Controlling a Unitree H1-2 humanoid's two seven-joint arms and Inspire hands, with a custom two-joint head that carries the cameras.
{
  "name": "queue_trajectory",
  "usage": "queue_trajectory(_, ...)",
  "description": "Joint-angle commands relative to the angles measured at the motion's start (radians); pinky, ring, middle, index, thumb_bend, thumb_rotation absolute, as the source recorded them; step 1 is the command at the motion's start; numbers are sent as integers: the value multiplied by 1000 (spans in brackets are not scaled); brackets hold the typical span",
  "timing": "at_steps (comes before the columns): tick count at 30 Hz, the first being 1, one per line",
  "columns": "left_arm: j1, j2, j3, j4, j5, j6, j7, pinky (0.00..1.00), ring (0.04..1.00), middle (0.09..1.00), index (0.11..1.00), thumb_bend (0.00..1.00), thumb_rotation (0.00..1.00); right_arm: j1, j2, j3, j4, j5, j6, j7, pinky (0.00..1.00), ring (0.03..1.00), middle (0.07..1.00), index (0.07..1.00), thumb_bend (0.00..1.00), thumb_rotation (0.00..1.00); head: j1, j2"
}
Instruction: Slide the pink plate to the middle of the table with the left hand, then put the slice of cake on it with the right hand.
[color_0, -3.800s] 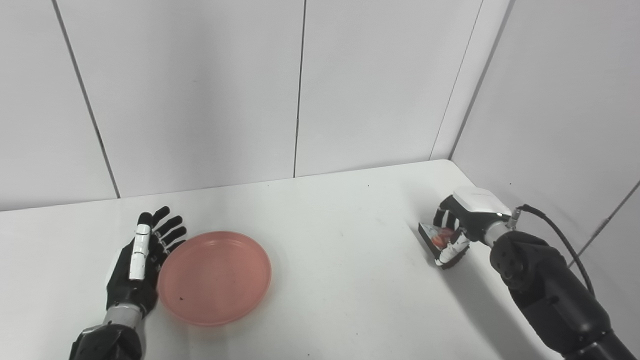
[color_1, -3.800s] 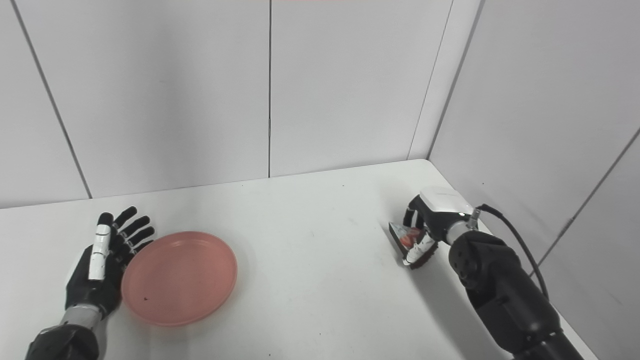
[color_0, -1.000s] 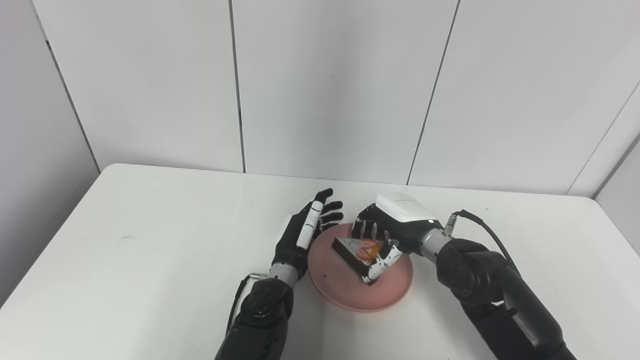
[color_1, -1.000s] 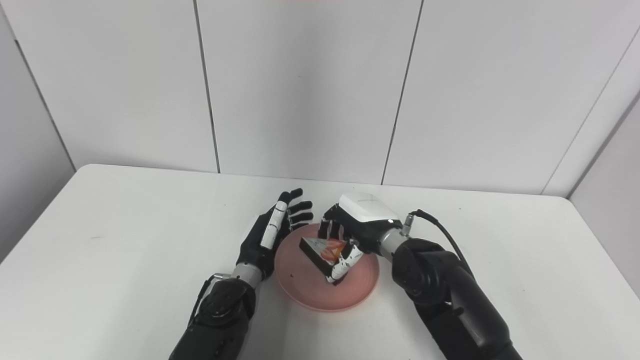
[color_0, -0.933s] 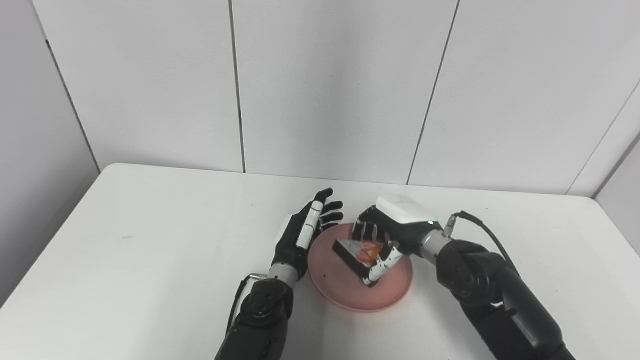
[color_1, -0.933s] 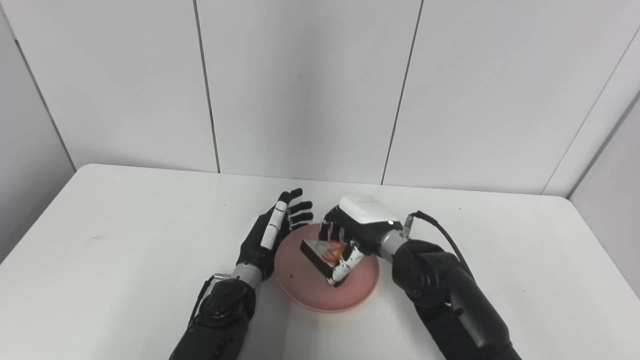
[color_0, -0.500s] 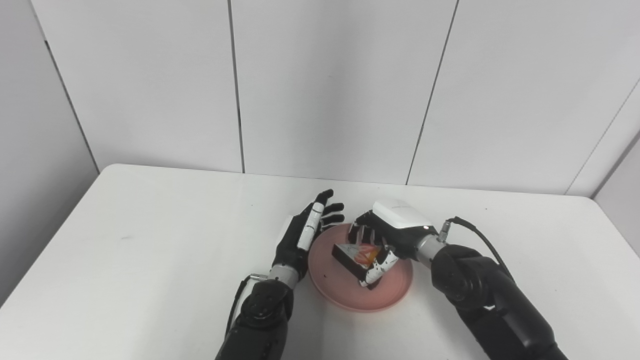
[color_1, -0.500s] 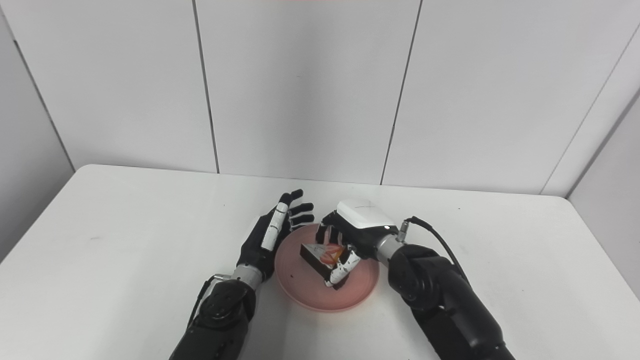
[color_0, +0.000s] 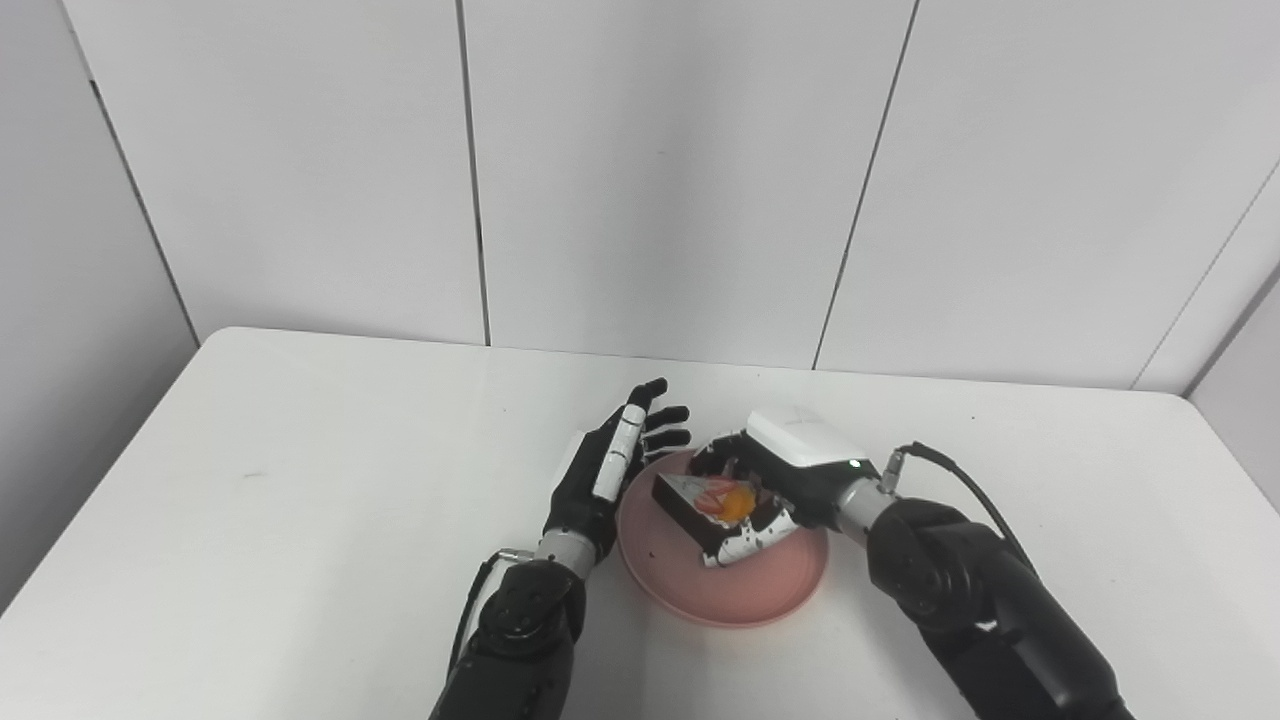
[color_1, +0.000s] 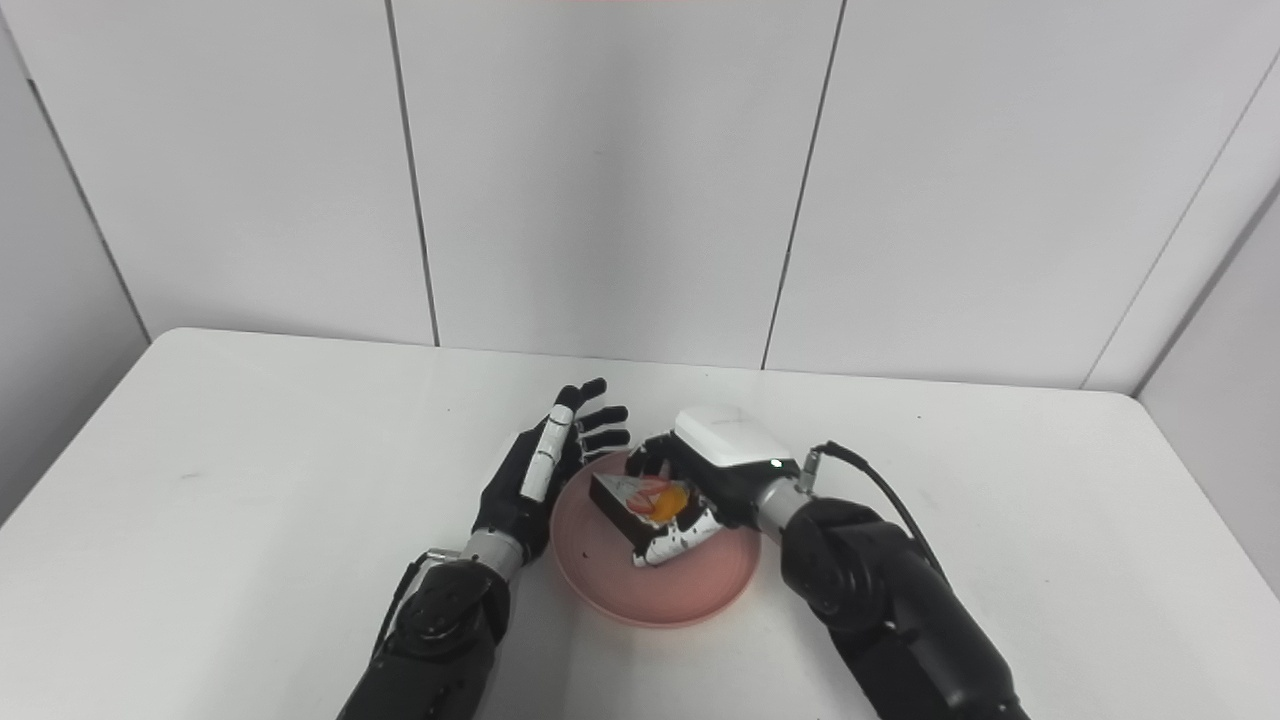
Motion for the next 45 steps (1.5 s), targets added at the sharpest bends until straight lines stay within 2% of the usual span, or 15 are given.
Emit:
queue_trajectory(1, 62, -1, 9, 39, -18, 107, -1, 685, 732, 780, 846, 658, 950, -9, -11, -41, -46, 20, -31, -49, 801, 899, 922, 895, 1000, 561, -6, -2)
queue_trajectory(3, 63, 5, 13, 33, -23, 112, 1, 694, 737, 787, 844, 662, 951, 21, 2, -75, -43, 35, -75, -135, 816, 906, 935, 905, 1000, 537, -14, -4)
queue_trajectory(6, 66, 13, 18, 23, -27, 114, 6, 700, 765, 804, 843, 654, 963, 58, 25, -125, -16, 67, -154, -266, 768, 890, 937, 932, 1000, 627, -23, -8)
queue_trajectory(7, 69, 16, 20, 16, -26, 109, 11, 701, 767, 805, 843, 654, 964, 74, 44, -159, 9, 115, -224, -331, 761, 886, 935, 932, 1000, 637, -28, -11)
queue_trajectory(9, 78, 18, 24, -3, -20, 93, 26, 721, 782, 812, 852, 629, 960, 112, 101, -250, 57, 259, -372, -440, 657, 802, 869, 888, 970, 731, -30, -11)
queue_trajectory(12, 94, 21, 24, -33, 8, 53, 58, 721, 791, 811, 866, 589, 945, 164, 172, -360, 102, 441, -519, -510, 635, 740, 817, 875, 874, 797, -34, -11)
queue_trajectory(15, 114, 24, 24, -78, 26, 41, 75, 734, 804, 819, 883, 586, 943, 195, 204, -421, 135, 530, -580, -538, 629, 735, 815, 895, 810, 877, -46, -9)
queue_trajectory(19, 147, 28, 22, -177, 52, 57, 98, 763, 817, 835, 904, 570, 965, 238, 228, -491, 164, 718, -587, -490, 702, 760, 839, 915, 797, 914, -58, 0)
queue_trajectory(21, 167, 33, 22, -240, 59, 74, 101, 776, 825, 836, 909, 584, 955, 255, 229, -520, 183, 803, -588, -441, 738, 780, 840, 920, 740, 922, -63, 5)
queue_trajectory(25, 204, 55, 16, -343, 74, 85, 99, 791, 836, 851, 895, 634, 931, 272, 244, -582, 243, 933, -588, -363, 754, 766, 826, 892, 815, 861, -71, 6)
queue_trajectory(27, 221, 67, 19, -386, 78, 86, 98, 780, 831, 848, 889, 649, 922, 274, 261, -602, 277, 996, -584, -345, 750, 772, 831, 894, 821, 874, -79, 5)
queue_trajectory(29, 245, 77, 28, -440, 72, 88, 100, 776, 833, 852, 885, 663, 917, 281, 285, -618, 288, 1056, -536, -334, 764, 805, 856, 911, 828, 914, -90, 5)
queue_trajectory(32, 279, 87, 34, -496, 78, 94, 104, 837, 865, 871, 897, 695, 917, 293, 303, -620, 273, 1082, -489, -332, 788, 833, 869, 916, 828, 956, -98, 4)
queue_trajectory(38, 373, 82, 23, -608, 98, 95, 104, 982, 948, 933, 919, 716, 913, 333, 308, -613, 222, 1089, -441, -325, 858, 874, 896, 920, 876, 924, -106, 1)
queue_trajectory(45, 427, 97, 6, -659, 128, 84, 102, 1000, 1000, 995, 982, 676, 940, 387, 319, -611, 172, 1074, -410, -345, 920, 919, 918, 912, 791, 954, -111, 5)
